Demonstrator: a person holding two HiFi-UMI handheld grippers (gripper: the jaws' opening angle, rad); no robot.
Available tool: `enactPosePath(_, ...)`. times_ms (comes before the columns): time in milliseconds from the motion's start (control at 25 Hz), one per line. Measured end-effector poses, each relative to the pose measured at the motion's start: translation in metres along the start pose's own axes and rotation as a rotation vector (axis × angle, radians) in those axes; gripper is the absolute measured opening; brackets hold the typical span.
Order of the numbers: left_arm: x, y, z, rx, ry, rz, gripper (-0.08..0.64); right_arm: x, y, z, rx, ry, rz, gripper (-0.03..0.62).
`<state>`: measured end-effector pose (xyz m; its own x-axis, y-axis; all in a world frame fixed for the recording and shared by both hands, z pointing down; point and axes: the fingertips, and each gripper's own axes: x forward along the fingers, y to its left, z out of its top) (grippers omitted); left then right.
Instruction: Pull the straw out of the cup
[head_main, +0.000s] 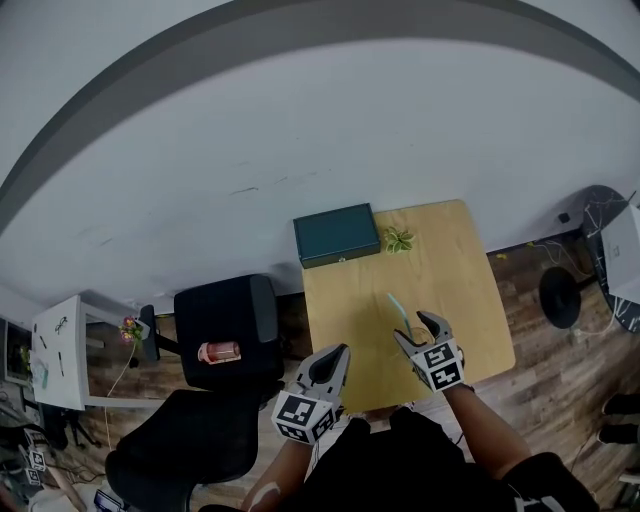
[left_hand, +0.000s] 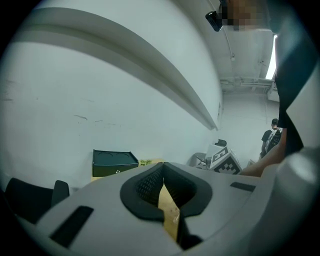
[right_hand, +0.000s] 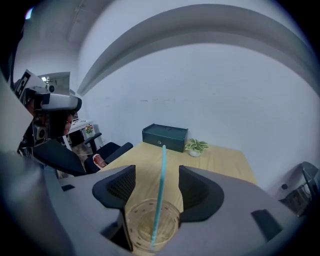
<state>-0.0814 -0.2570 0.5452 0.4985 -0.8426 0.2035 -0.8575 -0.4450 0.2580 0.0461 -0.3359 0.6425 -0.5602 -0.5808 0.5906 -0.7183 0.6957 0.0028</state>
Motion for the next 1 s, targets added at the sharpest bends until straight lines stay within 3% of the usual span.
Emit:
enactPosePath(280, -0.011, 0.015, 0.0, -0.03, -0.023, 0.057, 0.018, 0.015, -0.003, -0.014, 0.013, 0.062, -0.005, 0.209)
enactPosePath(560, -0.009, 0.02, -0.002, -0.041, -0.016, 0.063, 0.018, 0.02, -0.002, -0.021, 0.008, 0.091, -0.01, 0.148)
enactPosePath(1000, -0.007, 0.03, -0.001, -0.044, -0.015, 0.074, 0.018, 0.022, -0.003, -0.032, -0.001, 0.128, -0.019, 0.087)
